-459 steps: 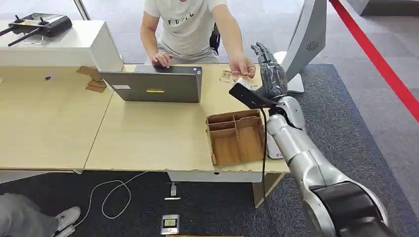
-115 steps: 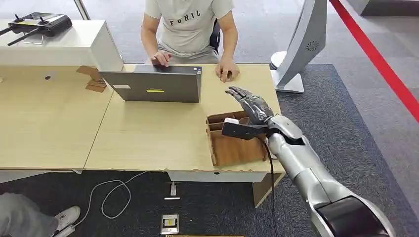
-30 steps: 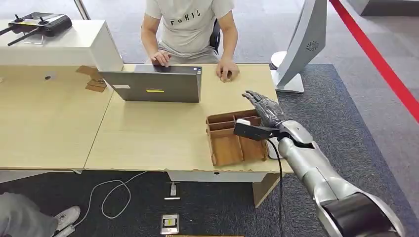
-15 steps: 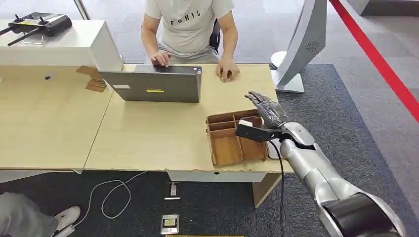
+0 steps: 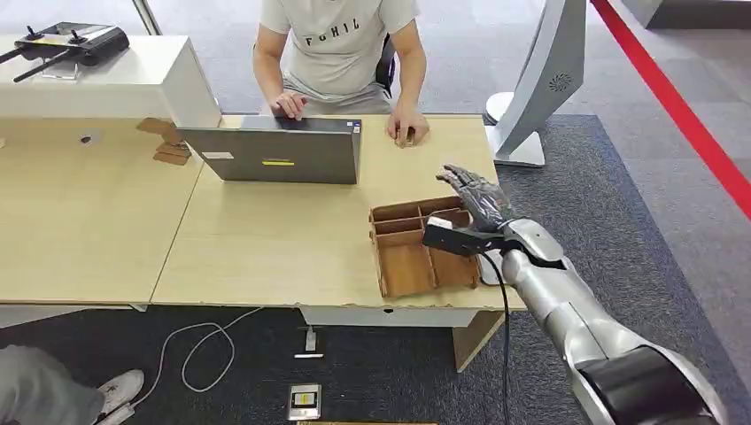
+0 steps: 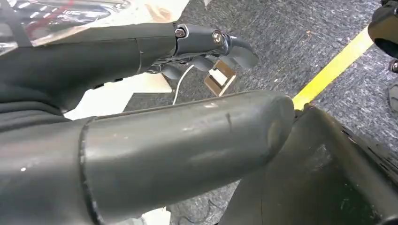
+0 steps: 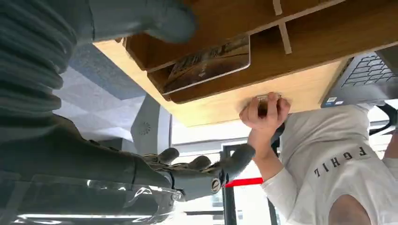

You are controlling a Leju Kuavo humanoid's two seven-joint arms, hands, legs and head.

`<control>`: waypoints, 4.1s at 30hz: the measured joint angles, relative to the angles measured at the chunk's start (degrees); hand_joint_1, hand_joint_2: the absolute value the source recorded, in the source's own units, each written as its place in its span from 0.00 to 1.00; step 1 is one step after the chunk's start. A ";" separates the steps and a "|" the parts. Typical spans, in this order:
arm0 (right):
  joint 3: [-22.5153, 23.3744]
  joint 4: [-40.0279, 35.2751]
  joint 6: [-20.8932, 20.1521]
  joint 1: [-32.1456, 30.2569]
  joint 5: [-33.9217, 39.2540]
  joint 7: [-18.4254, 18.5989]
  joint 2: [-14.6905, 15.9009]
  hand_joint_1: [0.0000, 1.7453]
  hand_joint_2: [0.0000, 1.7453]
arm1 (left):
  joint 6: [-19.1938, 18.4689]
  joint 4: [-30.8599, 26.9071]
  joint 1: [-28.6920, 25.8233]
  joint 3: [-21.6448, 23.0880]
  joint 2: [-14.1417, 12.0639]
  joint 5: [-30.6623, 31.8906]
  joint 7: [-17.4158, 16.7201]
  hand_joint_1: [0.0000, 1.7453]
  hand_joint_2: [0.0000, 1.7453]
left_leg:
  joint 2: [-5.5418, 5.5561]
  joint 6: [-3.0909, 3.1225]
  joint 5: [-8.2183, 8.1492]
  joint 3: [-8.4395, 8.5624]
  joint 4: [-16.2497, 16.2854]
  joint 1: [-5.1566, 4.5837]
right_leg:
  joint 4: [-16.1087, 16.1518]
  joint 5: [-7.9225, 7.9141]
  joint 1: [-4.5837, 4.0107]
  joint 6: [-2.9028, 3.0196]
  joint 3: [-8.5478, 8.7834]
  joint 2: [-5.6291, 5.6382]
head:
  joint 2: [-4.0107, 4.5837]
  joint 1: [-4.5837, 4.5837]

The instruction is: Pass the card to the sensor for recognition and then transmit it.

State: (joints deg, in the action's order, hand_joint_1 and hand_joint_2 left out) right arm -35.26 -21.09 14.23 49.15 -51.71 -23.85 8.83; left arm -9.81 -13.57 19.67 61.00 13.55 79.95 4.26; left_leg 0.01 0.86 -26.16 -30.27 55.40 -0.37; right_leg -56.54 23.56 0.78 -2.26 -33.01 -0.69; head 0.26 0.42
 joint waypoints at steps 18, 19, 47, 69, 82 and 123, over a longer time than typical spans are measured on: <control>0.11 0.33 1.05 0.03 0.09 -1.11 -0.66 1.00 1.00 | 0.00 0.00 0.02 0.00 0.00 -0.07 0.00 0.00 0.00 | 0.00 0.00 0.00 0.00 0.00 0.00 | 0.00 0.00 0.00 0.00 0.00 0.00 | 0.00 0.00; 0.11 0.33 1.05 0.03 0.06 -1.14 -0.72 1.00 1.00 | 0.00 0.00 0.02 0.00 0.00 -0.07 0.00 0.00 0.00 | 0.00 0.00 0.00 0.00 0.00 0.00 | 0.00 0.00 0.00 0.00 0.00 0.00 | 0.00 0.00; 0.15 1.01 9.53 2.56 1.33 -5.33 -2.54 1.00 1.00 | 0.00 0.00 0.05 0.00 -0.02 0.44 0.52 0.00 0.00 | 0.00 -0.01 0.01 0.00 0.00 0.02 | -0.03 0.00 -0.01 0.00 0.01 0.00 | 0.00 0.00; 0.15 1.03 11.28 2.74 1.81 -5.42 -2.71 1.00 1.00 | -0.33 0.00 0.11 0.00 -0.02 1.40 0.96 0.00 0.00 | 0.00 -0.01 0.01 0.00 0.00 0.02 | -0.03 0.00 -0.01 0.00 0.01 0.00 | 0.00 0.00; 0.15 0.13 10.56 10.52 0.13 -5.01 -3.72 1.00 1.00 | -0.31 0.00 -0.09 0.00 0.00 2.32 1.64 0.00 0.00 | -0.01 -0.03 0.03 0.00 0.00 0.03 | -0.05 0.00 -0.02 0.00 0.01 0.00 | 0.00 0.00; -0.33 0.87 3.32 15.91 -5.79 2.54 -4.15 1.00 1.00 | -0.28 0.00 -0.32 0.30 -0.02 3.41 2.49 0.00 0.00 | 0.00 -0.02 0.02 0.01 0.00 0.03 | -0.04 0.00 -0.02 0.00 0.00 0.00 | 0.02 0.00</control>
State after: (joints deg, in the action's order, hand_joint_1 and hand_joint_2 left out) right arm -35.58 -20.22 17.55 65.07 -57.50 -21.31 4.68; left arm -10.10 -13.57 19.36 61.31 13.53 83.36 6.75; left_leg 0.00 0.83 -26.13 -30.26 55.40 -0.35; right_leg -56.58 23.56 0.76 -2.26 -33.01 -0.69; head 0.28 0.42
